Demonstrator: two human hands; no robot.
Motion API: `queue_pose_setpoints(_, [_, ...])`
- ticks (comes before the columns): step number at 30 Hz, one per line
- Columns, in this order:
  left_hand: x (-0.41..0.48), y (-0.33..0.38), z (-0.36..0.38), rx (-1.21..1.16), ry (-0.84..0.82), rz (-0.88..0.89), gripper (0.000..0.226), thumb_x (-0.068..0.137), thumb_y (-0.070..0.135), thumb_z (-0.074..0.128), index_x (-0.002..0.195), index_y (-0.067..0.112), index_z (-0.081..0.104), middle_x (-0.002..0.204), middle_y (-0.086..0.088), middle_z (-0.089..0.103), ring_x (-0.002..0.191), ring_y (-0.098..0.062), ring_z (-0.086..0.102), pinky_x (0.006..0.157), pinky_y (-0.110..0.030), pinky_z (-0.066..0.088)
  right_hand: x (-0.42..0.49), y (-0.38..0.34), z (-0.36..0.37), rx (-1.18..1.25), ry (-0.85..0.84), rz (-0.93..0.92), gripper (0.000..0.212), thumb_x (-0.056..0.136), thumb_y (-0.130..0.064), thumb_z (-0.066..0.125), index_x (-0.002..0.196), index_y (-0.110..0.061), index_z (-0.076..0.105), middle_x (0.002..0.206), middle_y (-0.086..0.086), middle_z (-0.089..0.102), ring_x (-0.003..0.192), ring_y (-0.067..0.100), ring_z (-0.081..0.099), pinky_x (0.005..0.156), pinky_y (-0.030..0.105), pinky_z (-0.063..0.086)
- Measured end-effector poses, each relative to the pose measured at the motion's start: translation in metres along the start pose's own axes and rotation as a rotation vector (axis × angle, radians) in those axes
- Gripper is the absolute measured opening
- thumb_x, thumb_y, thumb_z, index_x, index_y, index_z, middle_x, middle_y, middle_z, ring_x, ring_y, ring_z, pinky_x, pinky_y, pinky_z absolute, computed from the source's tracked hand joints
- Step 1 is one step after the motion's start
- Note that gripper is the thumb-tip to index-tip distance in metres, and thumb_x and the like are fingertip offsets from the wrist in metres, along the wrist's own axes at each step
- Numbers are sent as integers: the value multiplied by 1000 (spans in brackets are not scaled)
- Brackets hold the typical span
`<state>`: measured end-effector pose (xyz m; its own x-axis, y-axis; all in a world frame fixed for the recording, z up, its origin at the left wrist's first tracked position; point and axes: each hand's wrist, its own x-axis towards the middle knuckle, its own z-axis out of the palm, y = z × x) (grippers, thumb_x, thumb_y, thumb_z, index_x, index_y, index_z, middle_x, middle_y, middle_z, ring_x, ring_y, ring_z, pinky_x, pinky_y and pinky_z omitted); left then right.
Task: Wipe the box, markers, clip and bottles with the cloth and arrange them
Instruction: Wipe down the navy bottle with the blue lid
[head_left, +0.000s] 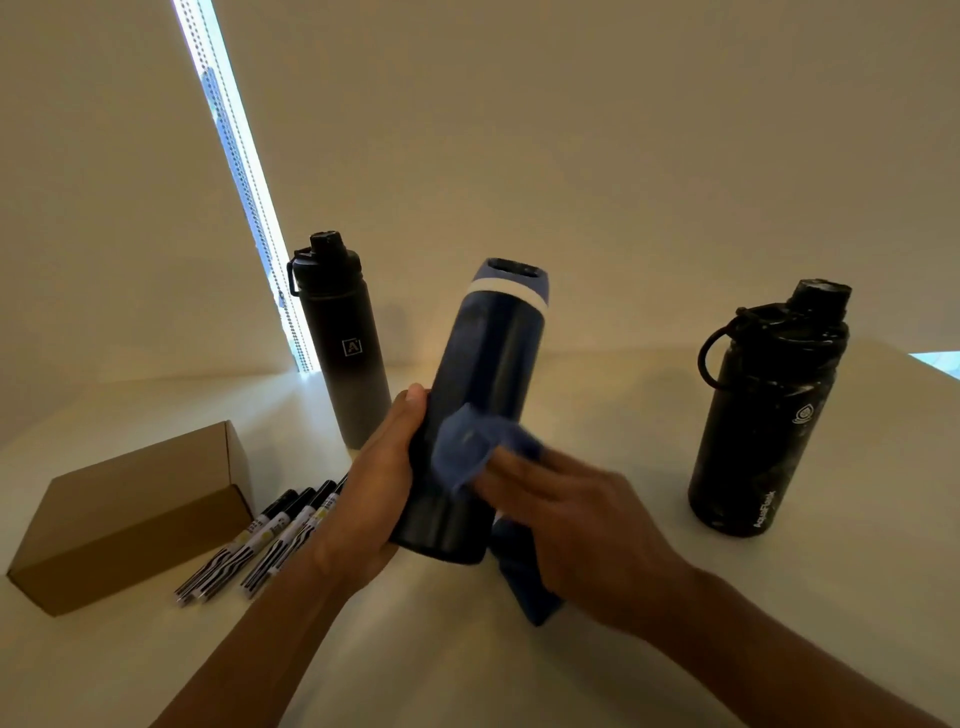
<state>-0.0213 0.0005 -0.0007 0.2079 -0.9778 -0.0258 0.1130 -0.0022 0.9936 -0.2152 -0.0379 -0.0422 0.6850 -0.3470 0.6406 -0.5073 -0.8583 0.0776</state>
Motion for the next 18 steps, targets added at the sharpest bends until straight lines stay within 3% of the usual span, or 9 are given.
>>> queue_pose_setpoints(4, [4,9,-8,-81,143,13,49,93,67,48,109,24,64,108,-13,74,100,-29,72,89,-47,58,-1,-13,8,116,-86,-219,68,70,-19,88,133,-27,64,136,-7,65,113,13,69,92,27,58])
queue_pose_setpoints(6, [2,12,-7,-98,142,8,48,89,68,50,107,25,62,108,-14,72,101,-30,71,91,-49,58,-1,-11,9,17,-144,-224,76,63,-32,95,132,-37,63,137,-15,61,109,8,66,87,23,57])
queue_pose_setpoints(8, [3,11,-8,-139,115,-16,49,84,66,55,108,24,63,106,-13,73,100,-30,70,86,-47,58,-4,-7,11,22,-179,-158,90,60,-36,97,137,-39,50,140,-17,54,104,8,65,81,23,58])
queue_pose_setpoints(10, [5,7,-11,-167,89,-48,61,77,66,65,118,21,66,107,-12,76,103,-31,72,86,-48,59,-5,-7,8,53,-159,-152,91,63,-31,96,138,-35,45,138,-15,49,103,10,67,80,27,60])
queue_pose_setpoints(13, [11,0,-17,-233,-61,-147,90,73,73,80,143,20,58,136,-18,67,128,-41,62,110,-63,46,-6,-3,1,98,-49,-207,62,78,-19,82,135,-27,60,134,-9,56,113,12,64,87,33,60])
queue_pose_setpoints(15, [13,-4,-21,-266,-147,-142,83,82,71,73,147,21,55,143,-18,62,133,-41,59,115,-62,41,0,-1,-7,15,-56,-188,78,67,-29,92,135,-29,54,132,-11,50,99,9,62,77,29,61])
queue_pose_setpoints(18, [9,-2,-16,-199,-119,-67,61,82,65,58,128,26,64,120,-9,77,111,-29,74,95,-50,59,1,10,-10,-75,-53,-82,86,61,-34,93,133,-34,46,125,-11,52,75,11,58,58,26,55])
